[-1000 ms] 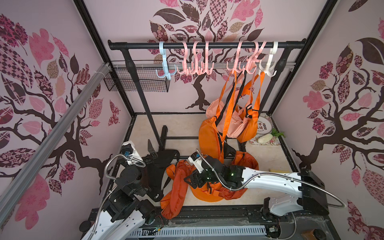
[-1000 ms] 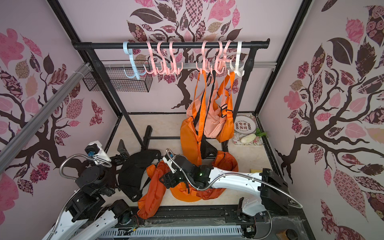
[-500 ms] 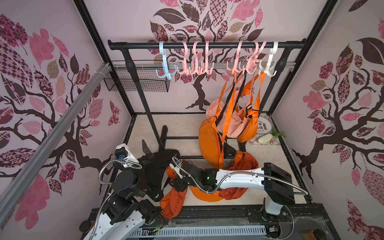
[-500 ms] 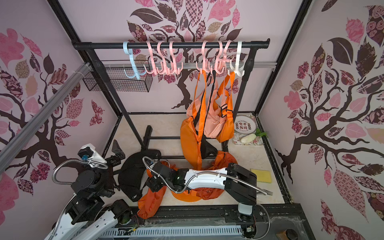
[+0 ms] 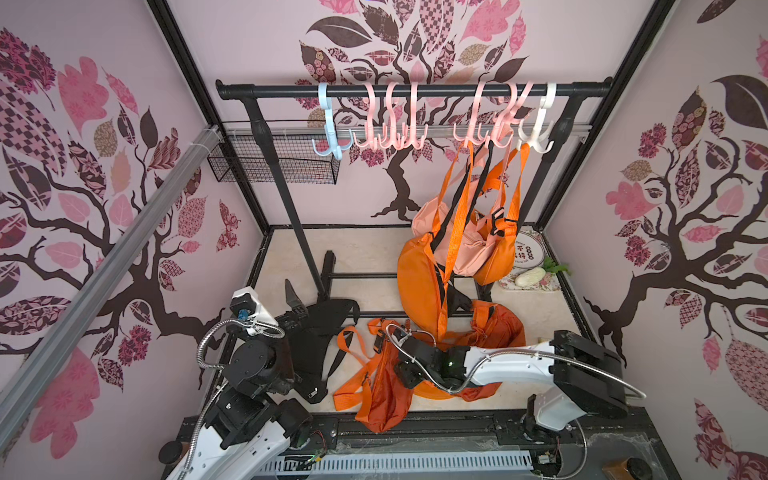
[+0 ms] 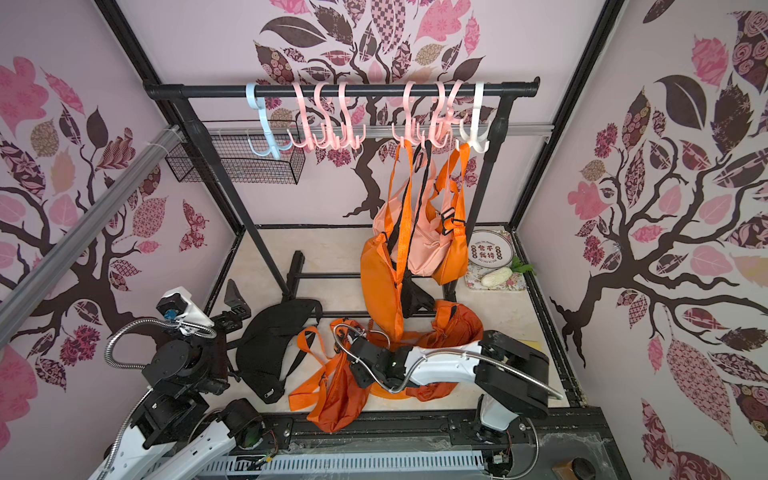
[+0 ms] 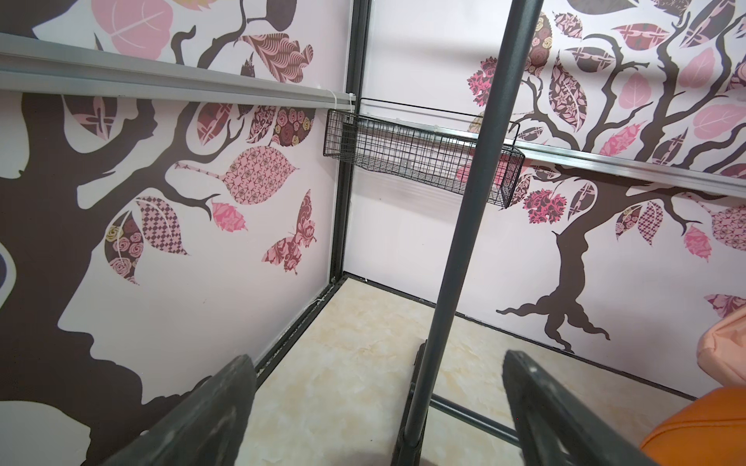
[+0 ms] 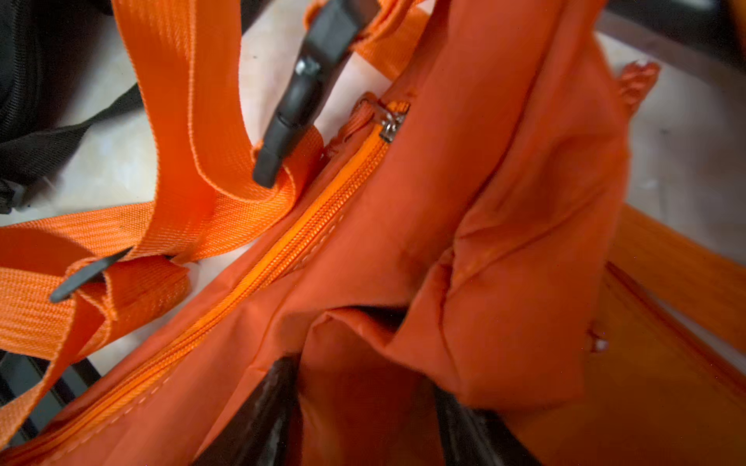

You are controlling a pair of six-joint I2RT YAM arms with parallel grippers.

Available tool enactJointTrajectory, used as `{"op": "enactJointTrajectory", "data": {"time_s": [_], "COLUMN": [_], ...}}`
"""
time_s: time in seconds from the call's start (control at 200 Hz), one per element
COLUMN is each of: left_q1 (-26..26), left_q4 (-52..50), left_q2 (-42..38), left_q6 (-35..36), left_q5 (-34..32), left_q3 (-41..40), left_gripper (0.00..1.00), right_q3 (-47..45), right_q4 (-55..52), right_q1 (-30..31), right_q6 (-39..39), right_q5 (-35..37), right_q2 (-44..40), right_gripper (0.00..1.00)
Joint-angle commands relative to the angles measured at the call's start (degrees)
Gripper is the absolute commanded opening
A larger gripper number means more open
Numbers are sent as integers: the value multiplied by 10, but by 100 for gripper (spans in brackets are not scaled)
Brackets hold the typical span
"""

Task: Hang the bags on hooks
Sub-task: Pick up the bag from the center of the board.

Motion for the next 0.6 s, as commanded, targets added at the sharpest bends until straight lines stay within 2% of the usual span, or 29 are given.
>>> {"op": "enactJointTrajectory", "data": {"time_s": [0.0, 0.115, 0.195, 0.275, 0.36, 0.595], "left_q1": [1, 0, 1, 1, 1, 1], "left_q4": [4, 4, 2, 4, 4, 5], "left_q2": [2, 1, 1, 0, -2, -7], "left_q6": [-3, -2, -2, 0, 1, 4], "left_q5": [7, 7, 7, 7, 1, 0], "left_q3": [-4, -4, -5, -4, -4, -6], "left_gripper": [98, 98, 98, 98, 98, 98], "right_q3": [18, 65, 94, 131, 178, 235], "right_q4": [-23, -28, -12, 2, -6, 7], "right_q1": [-4, -4, -4, -4, -4, -4], "right_q6": [-33, -64, -68, -75, -91, -146], "right_q5": [-22, -45, -76, -115, -119, -56], "right_q2": [-80, -124, -115, -62, 6, 124], "right_gripper": [64, 68, 69, 69, 68, 67]}}
